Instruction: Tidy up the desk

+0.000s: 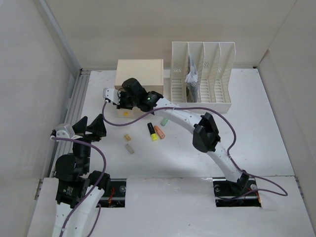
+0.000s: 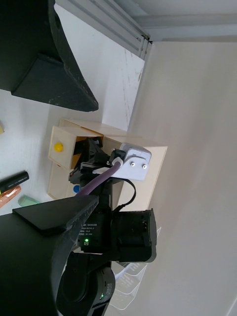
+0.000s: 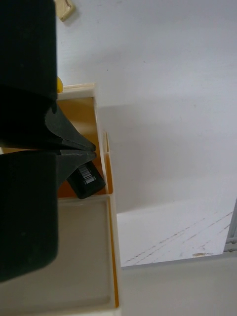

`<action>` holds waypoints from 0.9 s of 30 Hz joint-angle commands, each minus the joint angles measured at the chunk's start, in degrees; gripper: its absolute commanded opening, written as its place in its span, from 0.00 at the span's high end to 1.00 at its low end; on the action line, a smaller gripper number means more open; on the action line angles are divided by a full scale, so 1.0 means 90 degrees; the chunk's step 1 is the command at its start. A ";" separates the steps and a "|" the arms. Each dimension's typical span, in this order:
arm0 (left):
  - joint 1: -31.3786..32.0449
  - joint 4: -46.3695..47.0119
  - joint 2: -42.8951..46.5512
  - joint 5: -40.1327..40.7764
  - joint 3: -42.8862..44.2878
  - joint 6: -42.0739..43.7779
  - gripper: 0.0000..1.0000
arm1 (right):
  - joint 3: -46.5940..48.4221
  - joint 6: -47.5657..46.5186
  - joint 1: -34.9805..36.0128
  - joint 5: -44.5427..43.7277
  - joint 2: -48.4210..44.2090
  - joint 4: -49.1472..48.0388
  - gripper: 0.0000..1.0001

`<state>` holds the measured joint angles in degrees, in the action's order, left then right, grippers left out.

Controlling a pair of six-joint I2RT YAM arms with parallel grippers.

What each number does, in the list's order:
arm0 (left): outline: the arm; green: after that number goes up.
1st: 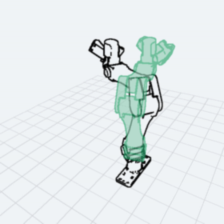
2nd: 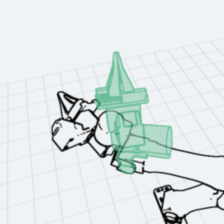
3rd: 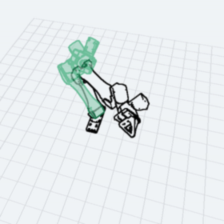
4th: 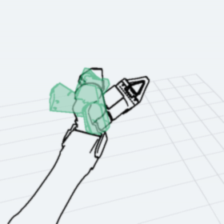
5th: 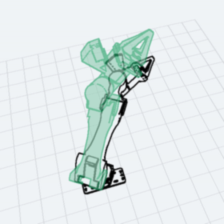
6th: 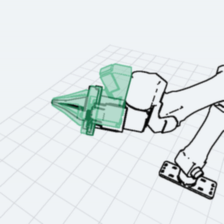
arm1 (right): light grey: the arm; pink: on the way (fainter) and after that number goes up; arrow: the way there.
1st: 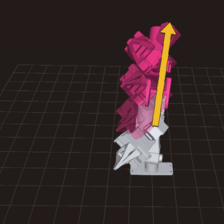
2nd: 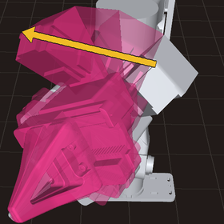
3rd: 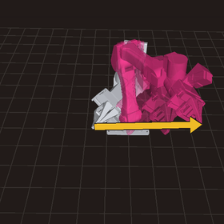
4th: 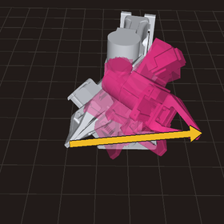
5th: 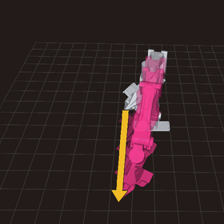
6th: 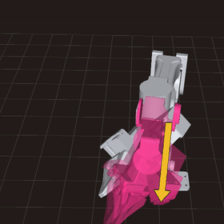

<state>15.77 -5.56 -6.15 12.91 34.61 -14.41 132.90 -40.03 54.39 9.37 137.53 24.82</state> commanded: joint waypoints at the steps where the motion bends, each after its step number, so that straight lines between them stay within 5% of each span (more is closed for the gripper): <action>1: 0.0035 0.0247 0.0078 0.0031 0.0090 0.0059 0.35 | 0.0380 0.0102 0.0060 -0.0113 0.0050 -0.0306 0.97; 27: 0.0035 0.0247 0.0078 0.0031 0.0090 0.0059 0.35 | -0.0089 0.0102 0.0060 -0.0532 -0.0330 -0.0179 0.97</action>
<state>15.77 -5.56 -6.15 12.91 34.61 -14.41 132.14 -40.03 54.48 7.49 137.51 24.84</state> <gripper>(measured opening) 0.651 0.037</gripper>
